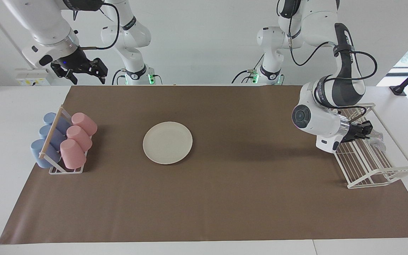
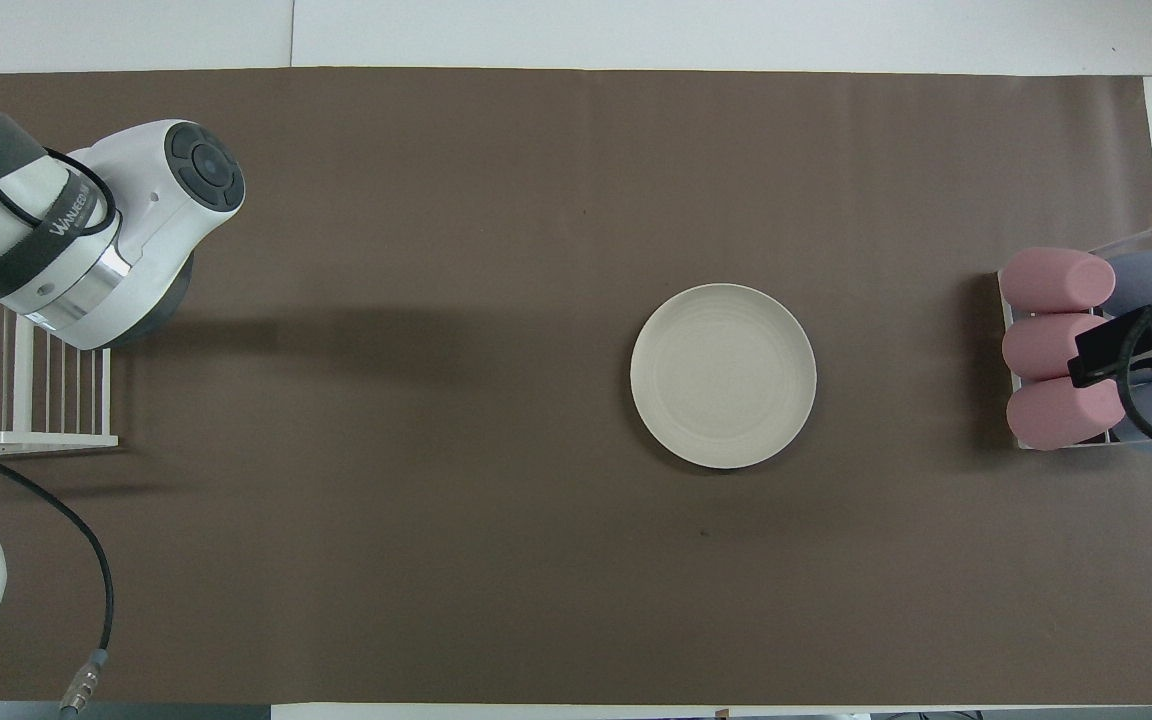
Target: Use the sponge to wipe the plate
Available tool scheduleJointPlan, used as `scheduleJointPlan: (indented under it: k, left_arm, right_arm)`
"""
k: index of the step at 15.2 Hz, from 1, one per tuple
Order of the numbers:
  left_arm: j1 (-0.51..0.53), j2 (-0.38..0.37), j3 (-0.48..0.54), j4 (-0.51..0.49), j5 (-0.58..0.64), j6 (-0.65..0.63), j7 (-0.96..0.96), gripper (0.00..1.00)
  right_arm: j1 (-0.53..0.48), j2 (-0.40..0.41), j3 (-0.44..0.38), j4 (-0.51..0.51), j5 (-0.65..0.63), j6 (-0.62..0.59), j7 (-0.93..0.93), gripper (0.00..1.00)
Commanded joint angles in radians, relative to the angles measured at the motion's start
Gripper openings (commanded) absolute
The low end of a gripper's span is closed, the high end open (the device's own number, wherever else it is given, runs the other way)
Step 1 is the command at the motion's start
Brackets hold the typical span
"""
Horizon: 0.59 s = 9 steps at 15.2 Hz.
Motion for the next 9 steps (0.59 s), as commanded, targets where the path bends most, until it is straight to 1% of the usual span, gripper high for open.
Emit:
scheduleJointPlan:
  k: [1, 4, 7, 8, 9]
  left_arm:
    - [0.000, -0.009, -0.004, -0.028, -0.013, 0.031, -0.043, 0.00]
    - [0.000, -0.017, -0.004, -0.069, -0.019, 0.058, -0.090, 0.00]
    - [0.001, -0.017, -0.004, -0.076, -0.019, 0.079, -0.106, 0.00]
    - [0.000, -0.018, -0.004, -0.074, -0.021, 0.079, -0.106, 0.00]
    - [0.000, -0.017, -0.004, -0.074, -0.023, 0.079, -0.104, 0.08]
  right_arm:
    - [-0.011, -0.009, 0.010, -0.003, -0.002, 0.011, -0.022, 1.00]
    - [-0.008, -0.006, 0.024, 0.001, -0.007, 0.031, -0.011, 1.00]
    - [-0.005, 0.007, 0.048, 0.047, -0.001, 0.021, 0.006, 1.00]
    - [-0.005, 0.007, 0.048, 0.047, 0.006, 0.024, 0.016, 1.00]
    - [-0.005, 0.006, 0.053, 0.043, 0.006, 0.029, 0.030, 1.00]
